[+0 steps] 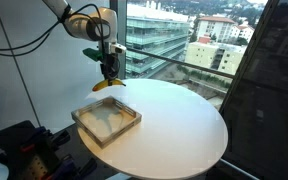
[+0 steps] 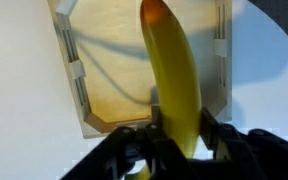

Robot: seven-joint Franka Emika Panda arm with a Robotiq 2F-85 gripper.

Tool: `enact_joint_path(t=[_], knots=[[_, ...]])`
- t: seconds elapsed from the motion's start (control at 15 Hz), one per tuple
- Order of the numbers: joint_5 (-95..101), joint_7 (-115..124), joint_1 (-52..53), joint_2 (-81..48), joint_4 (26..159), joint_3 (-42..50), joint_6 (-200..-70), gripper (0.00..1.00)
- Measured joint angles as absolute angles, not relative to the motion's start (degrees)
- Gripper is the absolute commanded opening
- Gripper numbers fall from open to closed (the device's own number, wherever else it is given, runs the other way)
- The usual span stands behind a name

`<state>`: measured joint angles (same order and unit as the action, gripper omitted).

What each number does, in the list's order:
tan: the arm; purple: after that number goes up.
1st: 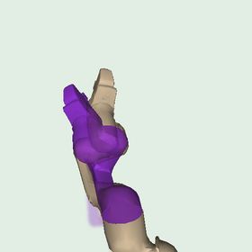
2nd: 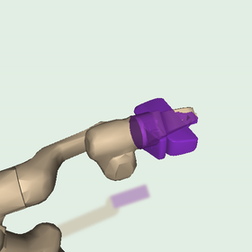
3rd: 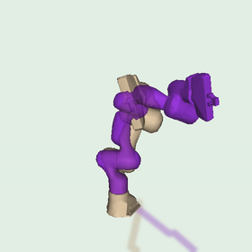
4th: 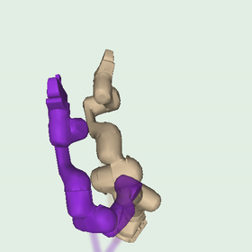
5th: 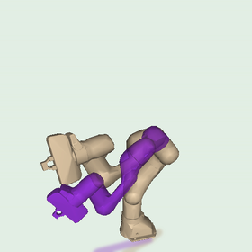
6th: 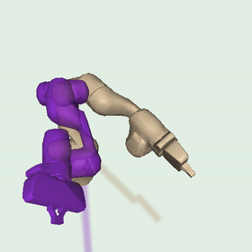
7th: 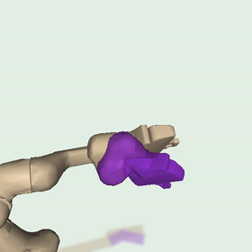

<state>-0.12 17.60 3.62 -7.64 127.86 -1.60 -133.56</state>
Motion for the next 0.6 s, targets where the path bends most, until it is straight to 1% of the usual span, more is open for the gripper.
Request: enact_joint_path(t=[0.6], knots=[[3.0, 17.3, 5.5, -9.3, 128.4, -2.0, -137.8, 0.16]])
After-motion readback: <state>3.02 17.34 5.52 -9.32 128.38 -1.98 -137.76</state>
